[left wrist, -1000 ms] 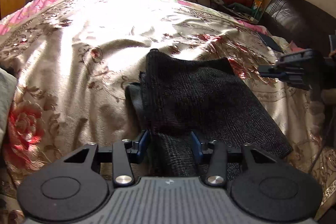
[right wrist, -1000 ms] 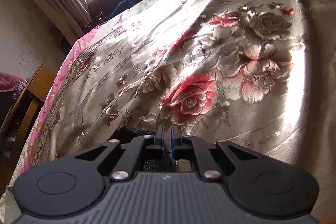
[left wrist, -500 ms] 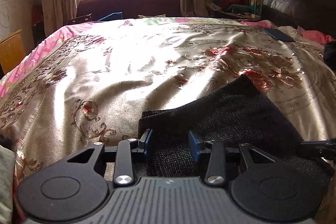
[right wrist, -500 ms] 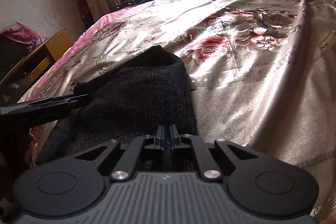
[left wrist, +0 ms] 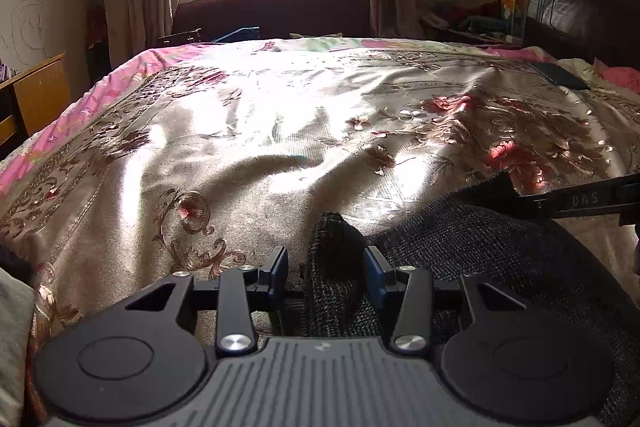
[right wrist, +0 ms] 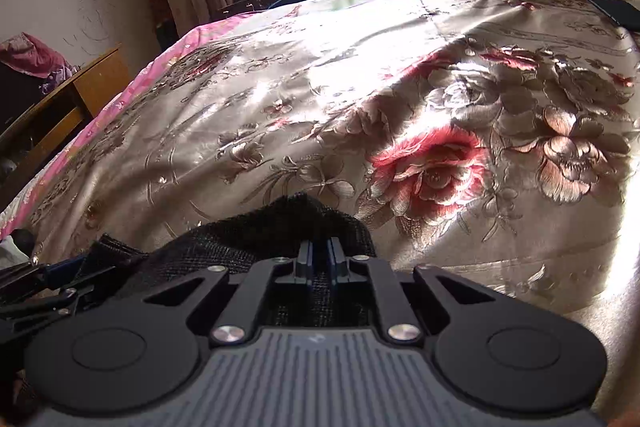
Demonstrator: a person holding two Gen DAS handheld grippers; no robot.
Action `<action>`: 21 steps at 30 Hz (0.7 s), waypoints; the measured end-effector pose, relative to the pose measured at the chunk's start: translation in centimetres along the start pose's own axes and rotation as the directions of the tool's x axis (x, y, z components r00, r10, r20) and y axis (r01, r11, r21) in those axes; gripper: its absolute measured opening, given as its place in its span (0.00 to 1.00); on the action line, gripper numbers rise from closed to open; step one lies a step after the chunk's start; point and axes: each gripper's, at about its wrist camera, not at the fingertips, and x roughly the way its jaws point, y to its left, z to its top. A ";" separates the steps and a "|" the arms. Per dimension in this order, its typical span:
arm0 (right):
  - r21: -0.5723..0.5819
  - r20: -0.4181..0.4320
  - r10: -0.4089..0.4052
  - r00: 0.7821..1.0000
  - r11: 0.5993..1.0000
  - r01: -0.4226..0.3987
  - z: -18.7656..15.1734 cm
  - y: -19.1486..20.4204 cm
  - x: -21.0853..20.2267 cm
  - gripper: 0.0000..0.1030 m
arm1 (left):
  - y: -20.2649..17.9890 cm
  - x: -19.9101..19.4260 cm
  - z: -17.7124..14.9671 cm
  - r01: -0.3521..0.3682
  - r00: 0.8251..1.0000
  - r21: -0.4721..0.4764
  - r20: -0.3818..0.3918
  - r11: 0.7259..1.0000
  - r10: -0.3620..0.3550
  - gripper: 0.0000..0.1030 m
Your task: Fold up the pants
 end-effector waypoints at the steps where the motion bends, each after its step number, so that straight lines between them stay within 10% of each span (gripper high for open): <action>1: -0.006 0.004 -0.009 1.000 1.000 0.009 0.2 0.2 -0.7 0.09 | 0.0 -0.3 0.2 -0.002 1.000 0.001 -0.003 1.000 0.002 0.55; 9: 0.033 0.070 0.027 0.997 0.999 -0.029 -4.3 1.5 -11.4 0.11 | 0.0 -6.1 -0.7 0.016 1.000 -0.024 0.009 1.000 -0.016 0.54; 21: -0.037 0.039 -0.045 0.998 0.998 0.046 -7.0 3.9 -13.7 0.13 | -2.6 -7.8 -2.7 0.020 0.988 -0.029 -0.152 0.999 -0.025 0.55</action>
